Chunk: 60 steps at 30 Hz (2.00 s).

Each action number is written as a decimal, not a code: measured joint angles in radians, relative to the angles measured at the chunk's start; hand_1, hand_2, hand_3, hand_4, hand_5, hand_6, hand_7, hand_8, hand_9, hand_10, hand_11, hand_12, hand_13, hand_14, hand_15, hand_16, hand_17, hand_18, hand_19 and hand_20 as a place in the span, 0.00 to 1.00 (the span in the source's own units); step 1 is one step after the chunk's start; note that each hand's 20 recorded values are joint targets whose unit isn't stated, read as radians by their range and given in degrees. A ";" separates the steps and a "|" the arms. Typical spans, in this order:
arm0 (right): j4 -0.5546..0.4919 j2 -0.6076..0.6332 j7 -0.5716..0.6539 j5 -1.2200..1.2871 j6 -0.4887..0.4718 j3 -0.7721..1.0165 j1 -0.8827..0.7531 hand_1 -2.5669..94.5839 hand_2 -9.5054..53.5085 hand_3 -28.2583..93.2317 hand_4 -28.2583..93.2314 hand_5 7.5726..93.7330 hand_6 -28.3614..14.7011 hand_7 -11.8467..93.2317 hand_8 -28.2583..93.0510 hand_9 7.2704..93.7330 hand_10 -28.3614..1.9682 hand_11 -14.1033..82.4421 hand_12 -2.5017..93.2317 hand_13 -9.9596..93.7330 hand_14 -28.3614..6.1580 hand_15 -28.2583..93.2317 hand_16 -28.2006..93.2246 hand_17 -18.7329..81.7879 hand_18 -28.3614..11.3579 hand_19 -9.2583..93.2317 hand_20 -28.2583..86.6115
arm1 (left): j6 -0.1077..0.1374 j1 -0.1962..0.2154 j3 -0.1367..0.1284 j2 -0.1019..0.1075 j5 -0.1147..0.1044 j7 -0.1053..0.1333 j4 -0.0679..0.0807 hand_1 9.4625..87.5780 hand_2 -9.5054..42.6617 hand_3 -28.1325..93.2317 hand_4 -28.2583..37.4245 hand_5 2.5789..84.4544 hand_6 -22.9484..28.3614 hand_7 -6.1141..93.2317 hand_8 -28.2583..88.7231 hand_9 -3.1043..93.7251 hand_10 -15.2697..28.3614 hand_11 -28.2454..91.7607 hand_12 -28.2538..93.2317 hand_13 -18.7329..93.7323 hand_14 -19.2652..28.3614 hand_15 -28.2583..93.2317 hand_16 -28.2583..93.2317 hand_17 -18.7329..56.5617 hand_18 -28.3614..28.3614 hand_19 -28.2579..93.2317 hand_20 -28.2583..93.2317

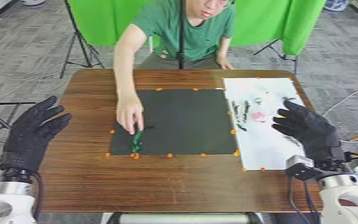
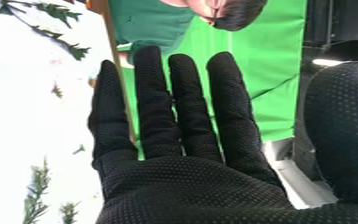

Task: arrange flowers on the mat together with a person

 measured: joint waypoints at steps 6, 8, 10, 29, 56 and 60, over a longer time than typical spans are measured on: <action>0.000 0.009 -0.005 -0.008 0.003 -0.010 0.010 0.22 0.16 0.94 0.01 0.46 0.57 0.29 0.15 0.47 0.42 0.37 0.28 0.52 0.44 0.52 0.43 0.34 0.18 0.61 0.49 | -0.001 -0.001 -0.001 -0.002 0.001 -0.003 0.000 0.26 0.18 0.81 0.06 0.42 0.49 0.31 0.15 0.37 0.66 0.48 0.36 0.44 0.76 0.54 0.23 0.22 0.90 0.65 0.30; -0.001 0.012 -0.008 -0.013 0.010 -0.015 0.013 0.22 0.16 0.94 0.01 0.46 0.57 0.29 0.15 0.48 0.42 0.38 0.29 0.52 0.44 0.53 0.43 0.35 0.18 0.62 0.49 | 0.000 0.001 -0.003 -0.002 0.000 -0.003 -0.001 0.26 0.18 0.81 0.06 0.42 0.49 0.31 0.15 0.37 0.66 0.48 0.36 0.44 0.76 0.54 0.23 0.22 0.90 0.65 0.30; -0.002 0.014 -0.011 -0.019 0.016 -0.020 0.015 0.22 0.16 0.94 0.01 0.46 0.57 0.30 0.15 0.48 0.41 0.39 0.29 0.52 0.44 0.53 0.42 0.35 0.18 0.62 0.49 | 0.000 0.005 -0.006 -0.002 0.000 -0.001 -0.003 0.26 0.18 0.81 0.06 0.42 0.49 0.30 0.15 0.37 0.66 0.48 0.36 0.44 0.76 0.54 0.23 0.22 0.90 0.65 0.30; -0.008 0.056 -0.025 -0.040 0.028 -0.037 0.047 0.25 0.07 0.91 0.00 0.46 0.55 0.32 0.15 0.49 0.44 0.44 0.29 0.55 0.46 0.60 0.40 0.38 0.20 0.68 0.51 | -0.001 -0.034 0.016 0.020 -0.003 0.007 0.002 0.26 0.18 0.81 0.06 0.42 0.49 0.30 0.15 0.37 0.66 0.48 0.36 0.44 0.76 0.54 0.23 0.22 0.90 0.65 0.30; -0.083 0.352 0.926 -1.261 -0.096 0.055 -0.036 0.35 0.02 0.47 0.03 0.61 0.58 0.47 0.15 0.62 0.42 0.66 0.43 0.66 0.39 0.79 0.45 0.47 0.17 0.86 0.58 | -0.009 -0.009 0.008 0.017 -0.002 -0.010 -0.005 0.26 0.18 0.81 0.06 0.42 0.49 0.30 0.15 0.37 0.66 0.48 0.36 0.44 0.77 0.54 0.23 0.21 0.90 0.65 0.30; -0.068 0.366 0.943 -1.271 -0.186 0.031 0.003 0.35 0.01 0.50 0.02 0.62 0.59 0.47 0.14 0.63 0.42 0.66 0.43 0.66 0.39 0.79 0.45 0.47 0.16 0.86 0.58 | -0.010 -0.016 0.009 0.021 -0.002 -0.011 -0.004 0.26 0.19 0.80 0.06 0.42 0.49 0.30 0.15 0.37 0.66 0.48 0.36 0.44 0.77 0.55 0.23 0.21 0.90 0.65 0.30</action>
